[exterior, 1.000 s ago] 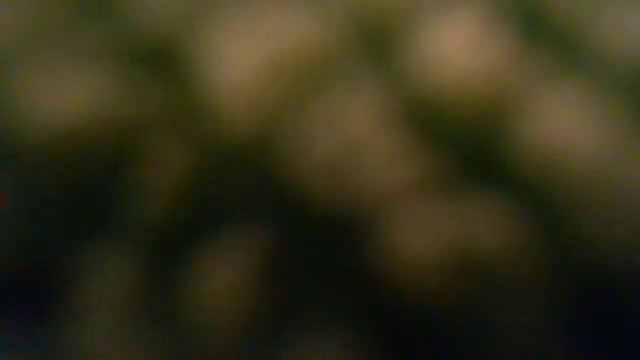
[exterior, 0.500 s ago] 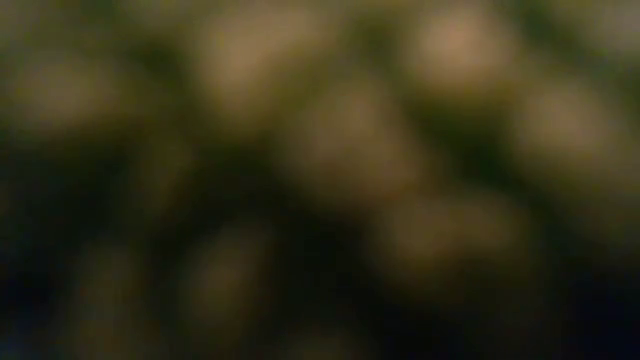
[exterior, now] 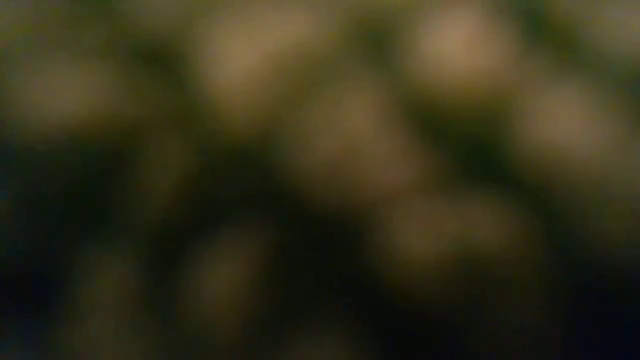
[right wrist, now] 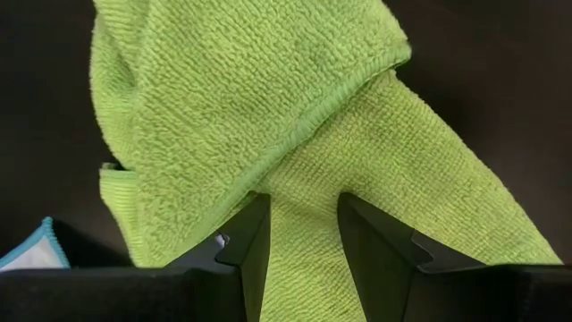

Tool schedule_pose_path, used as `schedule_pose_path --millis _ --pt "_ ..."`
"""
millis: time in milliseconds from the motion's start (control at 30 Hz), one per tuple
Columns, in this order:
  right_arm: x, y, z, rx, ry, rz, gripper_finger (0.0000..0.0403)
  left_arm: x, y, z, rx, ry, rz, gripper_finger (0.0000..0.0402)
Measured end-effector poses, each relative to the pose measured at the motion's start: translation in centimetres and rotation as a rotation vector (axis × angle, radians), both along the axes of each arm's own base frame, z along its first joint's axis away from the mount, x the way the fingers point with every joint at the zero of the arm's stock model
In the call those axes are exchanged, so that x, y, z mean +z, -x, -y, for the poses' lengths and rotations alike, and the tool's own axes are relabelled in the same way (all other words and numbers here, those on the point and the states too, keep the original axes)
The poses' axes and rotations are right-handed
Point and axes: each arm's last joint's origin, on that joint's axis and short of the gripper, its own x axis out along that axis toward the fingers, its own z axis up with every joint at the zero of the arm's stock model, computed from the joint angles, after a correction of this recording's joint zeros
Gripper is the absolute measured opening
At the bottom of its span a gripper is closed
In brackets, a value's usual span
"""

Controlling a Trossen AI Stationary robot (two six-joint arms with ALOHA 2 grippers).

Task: Sort microfiber towel by color & place in baskets
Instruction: Put the green microfiber cloth into the left wire basket

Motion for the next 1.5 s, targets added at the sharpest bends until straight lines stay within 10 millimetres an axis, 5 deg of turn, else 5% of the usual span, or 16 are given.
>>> schedule_pose_path --millis 700,1033,1200,1500 --pt "-2.5 1.0 -0.3 -0.061 -0.008 -0.003 0.0124 0.0 0.0 0.0 0.001 0.004 -0.001 0.0113" --pt "-2.4 0.8 -0.3 -0.057 -0.028 0.021 0.0022 0.0 0.0 0.0 0.001 0.004 -0.001 0.0113" --pt "-2.4 0.7 -0.3 -0.054 -0.053 0.035 0.001 0.0 0.0 0.0 0.001 0.004 -0.001 0.0113" --pt "1.3 -1.6 0.2 -0.014 -0.042 0.186 0.0009 0.0 0.0 0.0 0.003 0.009 0.0 0.0113"
